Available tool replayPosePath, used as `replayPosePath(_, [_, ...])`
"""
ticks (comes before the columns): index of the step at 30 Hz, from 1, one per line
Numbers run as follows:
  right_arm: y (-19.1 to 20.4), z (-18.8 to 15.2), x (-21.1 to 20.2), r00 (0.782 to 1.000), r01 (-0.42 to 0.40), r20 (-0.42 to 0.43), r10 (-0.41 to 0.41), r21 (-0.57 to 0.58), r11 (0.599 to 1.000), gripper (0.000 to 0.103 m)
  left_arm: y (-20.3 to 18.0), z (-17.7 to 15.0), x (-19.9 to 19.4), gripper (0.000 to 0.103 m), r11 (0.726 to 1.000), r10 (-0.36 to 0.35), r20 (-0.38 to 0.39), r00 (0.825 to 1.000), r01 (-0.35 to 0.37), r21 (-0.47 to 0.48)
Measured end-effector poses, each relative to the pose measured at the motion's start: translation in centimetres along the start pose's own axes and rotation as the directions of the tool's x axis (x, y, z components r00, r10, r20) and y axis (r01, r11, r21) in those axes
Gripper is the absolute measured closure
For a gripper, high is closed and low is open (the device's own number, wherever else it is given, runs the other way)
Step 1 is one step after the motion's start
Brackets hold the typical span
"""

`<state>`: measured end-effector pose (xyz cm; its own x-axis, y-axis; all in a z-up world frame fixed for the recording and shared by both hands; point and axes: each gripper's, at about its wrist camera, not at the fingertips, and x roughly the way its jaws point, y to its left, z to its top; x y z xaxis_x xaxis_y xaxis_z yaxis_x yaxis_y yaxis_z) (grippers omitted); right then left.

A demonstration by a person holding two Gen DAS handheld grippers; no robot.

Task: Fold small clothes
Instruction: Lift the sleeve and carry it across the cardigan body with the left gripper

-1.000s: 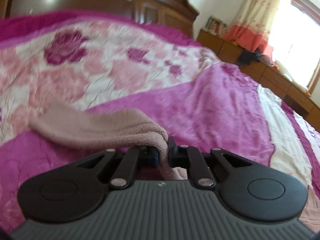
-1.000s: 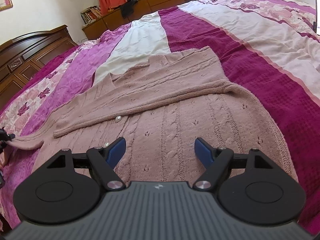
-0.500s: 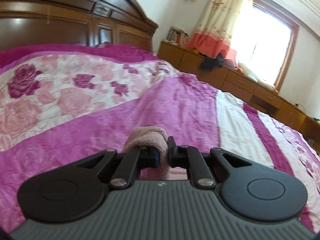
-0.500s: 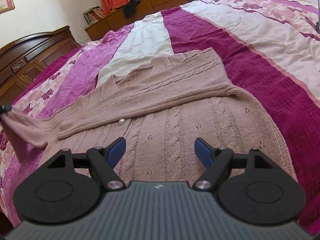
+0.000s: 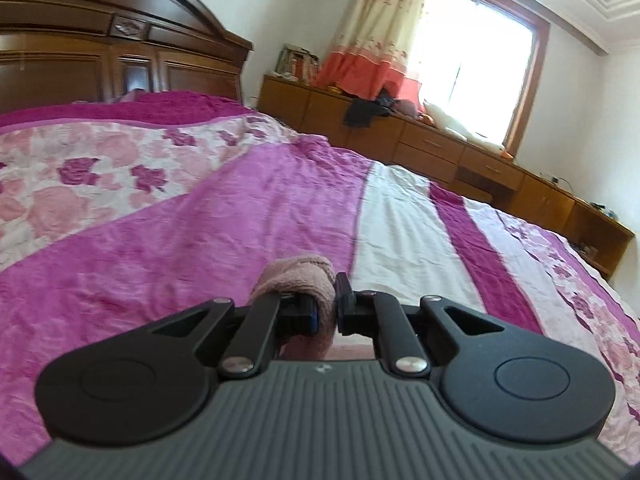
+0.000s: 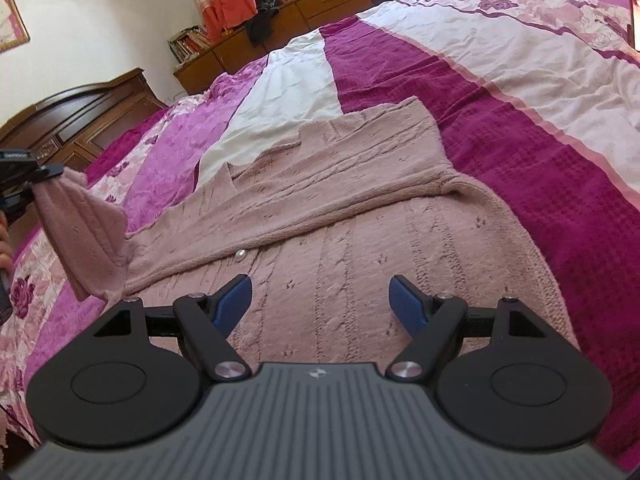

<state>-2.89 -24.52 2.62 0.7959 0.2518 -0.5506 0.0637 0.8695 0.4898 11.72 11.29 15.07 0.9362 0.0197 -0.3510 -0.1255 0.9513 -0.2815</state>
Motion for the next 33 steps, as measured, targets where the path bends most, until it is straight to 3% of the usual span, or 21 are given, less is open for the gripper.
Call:
replayPosePath(9, [-1.9, 0.0, 0.3, 0.999, -0.037, 0.002, 0.037, 0.039, 0.999, 0.022, -6.4, -3.5, 2.6, 0.093, 0.997, -0.057, -0.055, 0.997, 0.060, 0.049])
replayPosePath(18, [-2.9, -0.1, 0.4, 0.999, -0.043, 0.007, 0.043, 0.060, 0.997, 0.022, -10.3, -10.0, 5.4, 0.093, 0.985, -0.094, -0.198, 0.976, 0.119, 0.121])
replayPosePath(22, [-3.1, -0.2, 0.5, 0.999, -0.045, 0.008, 0.045, 0.062, 0.997, 0.022, -10.5, -12.5, 6.4, 0.092, 0.981, -0.111, -0.299, 0.948, 0.153, 0.121])
replayPosePath(27, [-3.1, -0.2, 0.6, 0.999, -0.044, 0.011, 0.044, 0.060, 0.997, 0.022, -10.0, -14.9, 7.6, 0.090, 0.977, -0.140, -0.426, 0.894, 0.196, 0.089])
replayPosePath(29, [-3.0, -0.2, 0.6, 0.999, -0.042, 0.010, 0.042, 0.061, 0.997, 0.022, -9.7, -15.4, 7.6, 0.076, 0.973, -0.161, -0.443, 0.882, 0.217, 0.078])
replayPosePath(33, [-3.0, -0.3, 0.5, 0.999, -0.042, 0.012, 0.041, 0.063, 0.997, 0.022, -9.9, -15.5, 7.2, 0.062, 0.966, -0.179, -0.451, 0.874, 0.242, 0.086])
